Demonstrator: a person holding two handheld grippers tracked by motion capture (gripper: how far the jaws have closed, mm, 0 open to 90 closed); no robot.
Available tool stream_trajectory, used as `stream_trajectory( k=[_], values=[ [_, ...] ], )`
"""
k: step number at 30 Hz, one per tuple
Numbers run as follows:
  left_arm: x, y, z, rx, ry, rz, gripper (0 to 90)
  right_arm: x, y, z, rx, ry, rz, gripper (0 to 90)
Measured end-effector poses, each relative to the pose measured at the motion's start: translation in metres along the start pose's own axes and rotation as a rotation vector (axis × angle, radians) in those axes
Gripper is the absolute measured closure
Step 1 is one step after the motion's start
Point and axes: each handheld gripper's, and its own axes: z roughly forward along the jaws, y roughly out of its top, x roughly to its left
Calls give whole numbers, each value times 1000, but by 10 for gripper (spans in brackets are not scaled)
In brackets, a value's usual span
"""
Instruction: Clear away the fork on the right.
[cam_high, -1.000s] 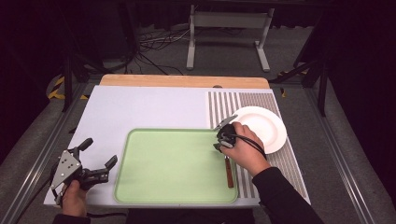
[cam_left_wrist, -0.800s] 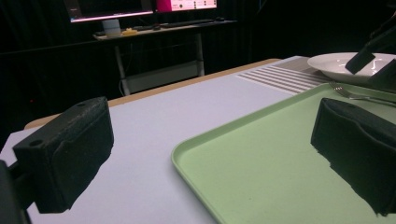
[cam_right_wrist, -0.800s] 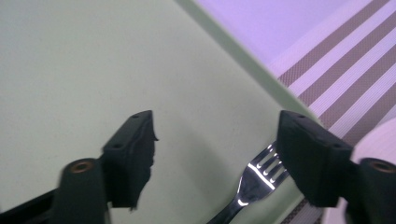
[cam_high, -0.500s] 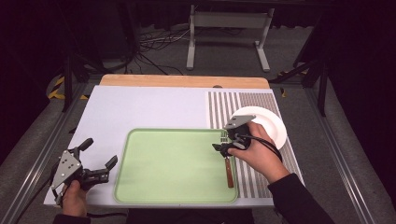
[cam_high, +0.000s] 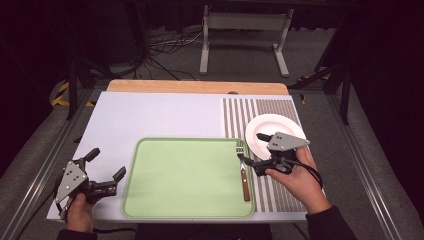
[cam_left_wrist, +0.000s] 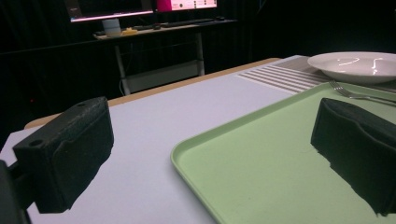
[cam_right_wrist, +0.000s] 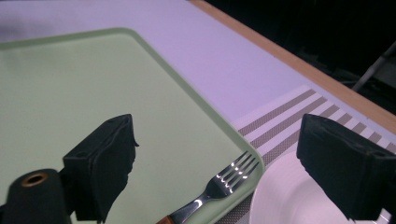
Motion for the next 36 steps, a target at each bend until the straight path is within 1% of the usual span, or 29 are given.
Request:
stream_trajectory(
  k=[4, 6, 7, 10, 13, 16, 17, 18, 20, 21, 22, 23, 24, 26, 28, 30, 32, 34, 36],
  values=[
    [-1, 0, 0, -3, -4, 5, 0, -3, -16, -19, -95, -26, 19, 105],
    [-1, 0, 0, -2, -4, 6, 0, -5, -25, -27, -145, -31, 34, 102],
    [-1, 0, 0, 0, -7, 8, 0, -5, -29, -31, -159, -33, 42, 101],
    [-1, 1, 0, -1, -10, 9, 0, -5, -44, -40, -202, -47, 39, 90],
    [-1, 1, 0, -3, -9, 6, 0, -7, -58, -47, -244, -69, 45, 82],
    [-1, 1, 0, -7, -13, 6, 0, -8, -72, -51, -308, -82, 66, 71],
    [-1, 1, 0, -7, -13, 5, 0, -9, -79, -53, -331, -89, 64, 66],
    [-1, 1, 0, -8, -14, 6, 0, -9, -82, -53, -334, -91, 65, 65],
    [-1, 1, 0, -10, -18, 4, 1, -10, -89, -54, -347, -82, 55, 65],
    [-1, 1, 0, -13, -19, 3, 0, -10, -92, -54, -370, -81, 62, 62],
    [-1, 1, 0, -15, -20, 1, 0, -10, -94, -54, -391, -71, 83, 57],
    [-1, 1, 0, -15, -20, 1, 0, -10, -95, -54, -407, -68, 80, 56],
    [-1, 0, 0, -14, -20, 0, 0, -11, -96, -54, -414, -70, 75, 56],
    [0, 1, -1, -14, -21, -1, 1, -9, -99, -50, -427, -79, 104, 53],
    [0, 1, -1, -15, -21, -1, 0, -6, -101, -46, -434, -79, 113, 52],
    [-1, 1, -1, -16, -20, -1, 0, -6, -101, -45, -428, -77, 110, 51],
    [0, 1, -1, -15, -20, -1, 0, -5, -101, -41, -411, -77, 94, 48],
    [0, 0, -1, -14, -20, -2, 1, -4, -102, -39, -406, -68, 114, 43],
    [0, 0, -1, -13, -18, -3, 0, -4, -104, -38, -394, -74, 121, 41]
  ],
)
